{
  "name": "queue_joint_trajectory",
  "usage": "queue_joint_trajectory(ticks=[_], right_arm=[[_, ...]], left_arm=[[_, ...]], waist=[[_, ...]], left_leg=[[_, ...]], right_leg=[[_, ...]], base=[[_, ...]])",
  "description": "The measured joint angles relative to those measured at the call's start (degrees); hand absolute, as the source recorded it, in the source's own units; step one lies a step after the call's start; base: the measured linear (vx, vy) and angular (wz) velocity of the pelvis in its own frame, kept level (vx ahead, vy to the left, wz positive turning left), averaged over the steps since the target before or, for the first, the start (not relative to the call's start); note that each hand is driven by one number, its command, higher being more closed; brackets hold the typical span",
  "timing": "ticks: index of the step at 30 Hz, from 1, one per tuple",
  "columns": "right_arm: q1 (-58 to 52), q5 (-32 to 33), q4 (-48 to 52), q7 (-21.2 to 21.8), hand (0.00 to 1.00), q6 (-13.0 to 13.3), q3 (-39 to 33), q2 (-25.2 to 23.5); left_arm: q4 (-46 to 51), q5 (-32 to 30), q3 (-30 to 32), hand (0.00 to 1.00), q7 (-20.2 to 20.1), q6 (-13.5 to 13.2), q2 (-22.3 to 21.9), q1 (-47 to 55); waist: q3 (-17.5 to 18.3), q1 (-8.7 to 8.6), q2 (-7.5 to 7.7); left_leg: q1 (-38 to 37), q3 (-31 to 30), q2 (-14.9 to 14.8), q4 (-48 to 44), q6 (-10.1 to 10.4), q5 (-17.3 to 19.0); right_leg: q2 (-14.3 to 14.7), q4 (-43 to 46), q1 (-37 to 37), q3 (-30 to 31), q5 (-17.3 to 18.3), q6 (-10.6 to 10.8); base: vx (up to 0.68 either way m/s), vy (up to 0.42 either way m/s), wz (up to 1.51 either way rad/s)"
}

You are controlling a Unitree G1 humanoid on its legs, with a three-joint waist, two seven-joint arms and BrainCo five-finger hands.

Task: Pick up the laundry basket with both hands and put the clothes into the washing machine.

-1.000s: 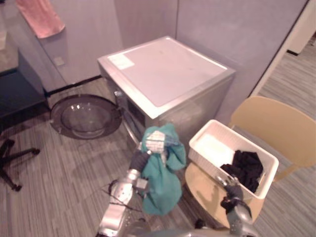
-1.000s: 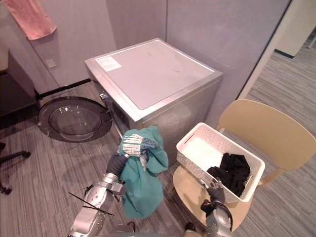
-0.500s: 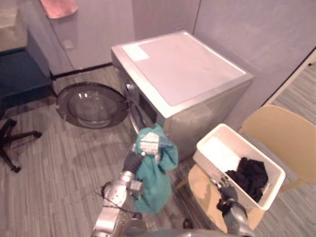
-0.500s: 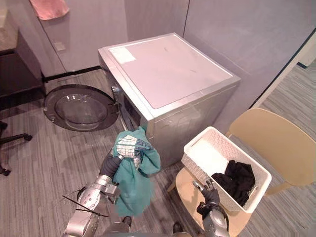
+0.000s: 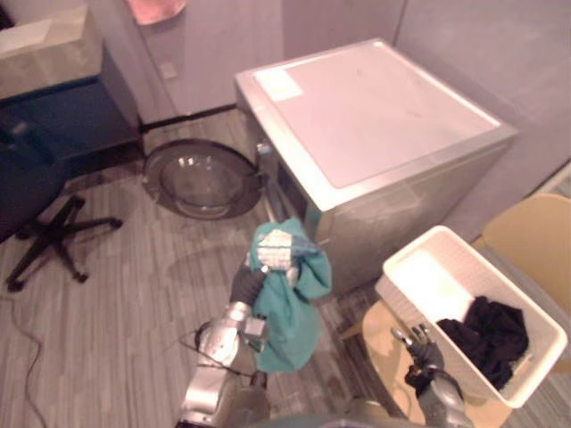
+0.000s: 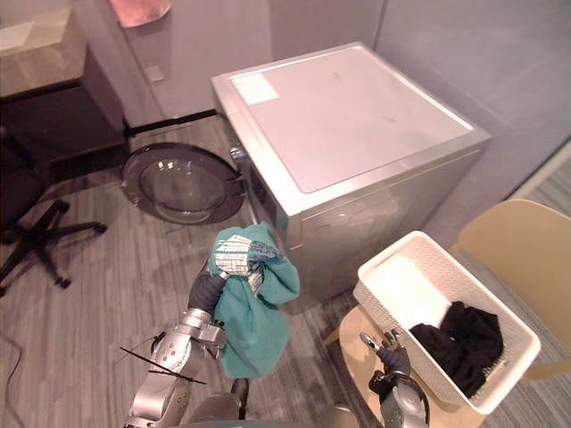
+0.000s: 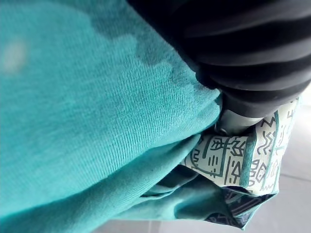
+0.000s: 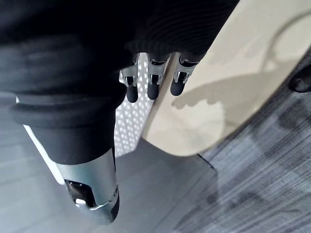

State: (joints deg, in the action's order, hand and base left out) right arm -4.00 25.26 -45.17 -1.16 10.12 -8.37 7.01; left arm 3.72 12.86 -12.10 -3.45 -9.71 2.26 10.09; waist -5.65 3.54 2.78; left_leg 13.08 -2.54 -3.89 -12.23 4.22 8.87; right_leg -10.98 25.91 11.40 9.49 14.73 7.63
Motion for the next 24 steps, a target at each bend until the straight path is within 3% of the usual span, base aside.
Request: queue_joint_trajectory(ticks=[1,2,5,6,9,10,12,13,14,17,18,19,20,22,23,24], right_arm=[[0.0,0.0,0.0,-0.1,0.0,0.0,0.1,0.0],[0.6,0.0,-0.2,-0.2,0.0,-0.1,0.3,0.0],[4.0,-0.1,-1.2,-0.3,0.0,-0.4,0.5,-1.2],[5.6,-0.2,-1.1,-0.4,0.0,-0.3,0.5,-1.6],[7.5,-0.2,-0.7,-1.3,0.0,-0.3,0.0,-2.0],[7.5,-0.1,-0.5,-1.7,0.0,-0.3,-0.3,-2.0],[7.2,-0.1,-0.1,-2.5,0.0,-0.4,-0.4,-1.9],[6.6,-0.1,0.0,-2.9,0.0,-0.6,-0.6,-1.9],[6.3,-0.1,0.1,-3.3,0.0,-0.6,-0.8,-1.9],[5.2,-0.1,2.4,-3.4,0.0,-1.2,0.4,-2.4],[4.7,-0.2,3.6,-2.8,0.0,-1.2,0.4,-2.8],[4.3,-0.2,4.0,-2.4,0.0,-1.2,0.4,-3.0],[3.7,-0.1,4.0,-2.1,0.0,-1.2,0.3,-3.2],[3.6,-0.1,4.5,-1.5,0.0,-1.1,-0.1,-3.3],[3.5,0.0,5.1,-1.1,0.0,-0.9,-0.6,-3.6],[2.8,0.1,6.1,-1.1,0.0,-0.9,-2.6,-4.2]], left_arm=[[0.0,0.0,-0.1,1.0,0.0,0.0,-0.1,0.0],[0.0,0.1,-0.2,1.0,0.3,-0.1,-0.4,-0.1],[-0.3,1.0,0.0,1.0,1.8,0.0,1.2,0.1],[-0.3,1.6,-0.2,1.0,1.9,0.1,2.0,0.0],[-0.3,2.3,-1.3,1.0,1.9,0.0,3.7,-0.2],[-0.3,2.3,-1.6,1.0,1.8,0.0,4.0,-0.1],[-0.3,2.3,-1.8,1.0,1.6,0.0,4.2,-0.2],[-0.2,2.3,-1.5,1.0,1.6,0.0,4.4,-0.3],[-0.1,2.2,-1.2,1.0,1.7,0.0,4.6,-0.2],[0.1,2.1,0.6,1.0,2.3,0.0,5.4,0.8],[0.1,2.1,1.3,1.0,2.4,-0.1,5.6,1.2],[0.1,2.1,1.3,1.0,2.4,-0.1,5.8,1.4],[0.1,2.0,1.3,1.0,2.4,-0.1,5.5,2.2],[0.0,1.8,0.5,1.0,2.3,0.0,5.3,3.0],[-0.6,1.0,-0.1,1.0,2.2,0.1,5.3,1.8],[-2.1,1.0,-1.5,1.0,2.1,0.1,5.2,-0.3]], waist=[[0.0,0.01,-0.03],[-0.2,0.4,-0.05],[-1.7,1.01,1.81],[-1.6,1.87,1.96],[-1.6,2.24,1.76],[-1.5,2.22,1.2],[-1.1,2.91,-0.43],[-1.0,3.52,-1.3],[-1.1,3.34,-1.9],[-1.0,3.56,-1.89],[-0.9,3.38,-1.82],[-0.7,3.23,-1.47],[-0.3,3.32,-0.72],[-0.3,3.18,-0.62],[-0.2,1.66,-0.5],[-0.5,0.19,-0.39]], left_leg=[[0.2,0.5,0.1,-0.1,-0.5,-1.2],[0.1,0.2,1.1,-0.8,1.8,-5.8],[-0.5,0.8,2.1,-2.7,1.2,-4.6],[-0.9,2.4,1.7,-2.5,0.9,-4.0],[-0.2,5.5,1.3,-3.4,-0.1,-2.3],[0.5,7.1,1.0,-4.3,-0.9,-1.7],[1.5,9.2,0.3,-3.4,-1.2,-1.6],[0.9,10.9,0.0,-1.3,-1.3,-1.6],[0.2,11.5,0.1,0.1,-1.8,-1.9],[-2.1,11.8,1.0,1.5,-3.3,-2.9],[-2.9,11.3,1.0,2.6,-4.3,-3.5],[-3.3,11.2,1.0,3.3,-4.3,-3.5],[-4.5,11.2,1.4,5.0,-4.4,-3.7],[-5.9,10.5,1.7,5.7,-4.7,-4.2],[-5.9,10.2,1.1,5.6,-4.8,-4.3],[-5.9,9.4,0.8,5.5,-4.4,-4.1]], right_leg=[[-0.4,0.4,0.0,0.0,0.1,0.2],[-1.2,1.0,-0.9,0.5,1.1,1.3],[-1.6,-2.2,-3.3,4.7,-0.3,2.2],[-1.3,-4.8,-4.0,6.7,-2.3,2.2],[-2.5,-11.9,-5.2,8.2,-6.9,2.5],[-2.6,-13.3,-4.6,8.3,-9.1,0.8],[-1.7,-12.6,-1.8,8.7,-13.1,-4.5],[-1.2,-11.9,0.1,7.7,-15.9,-8.7],[-0.8,-11.1,0.6,5.9,-16.7,-10.1],[0.3,-6.7,0.6,5.2,-15.6,-8.7],[2.7,-4.8,0.5,7.5,-13.1,-5.2],[4.6,-3.8,0.6,8.6,-11.5,-3.9],[6.7,-3.2,0.7,9.0,-9.2,-4.0],[8.2,-3.8,0.6,13.3,-7.7,-2.7],[10.7,-5.6,0.7,15.9,-5.5,-0.9],[12.5,-10.1,1.1,15.4,-5.8,-1.0]], base=[[0.04,0.077,0.93],[0.05,0.074,0.59],[0.02,0.102,0.03],[-0.01,0.133,-0.6],[-0.06,0.148,-0.67],[-0.08,0.158,-0.66],[-0.11,0.197,-0.68],[-0.09,0.18,-0.48],[-0.03,0.18,-0.29],[0.02,0.091,-0.04],[0.02,0.025,0.06],[0.07,-0.048,0.03],[0.1,-0.071,-0.33],[0.1,-0.062,-0.54],[0.1,-0.117,-0.15],[0.11,-0.142,0.08]])
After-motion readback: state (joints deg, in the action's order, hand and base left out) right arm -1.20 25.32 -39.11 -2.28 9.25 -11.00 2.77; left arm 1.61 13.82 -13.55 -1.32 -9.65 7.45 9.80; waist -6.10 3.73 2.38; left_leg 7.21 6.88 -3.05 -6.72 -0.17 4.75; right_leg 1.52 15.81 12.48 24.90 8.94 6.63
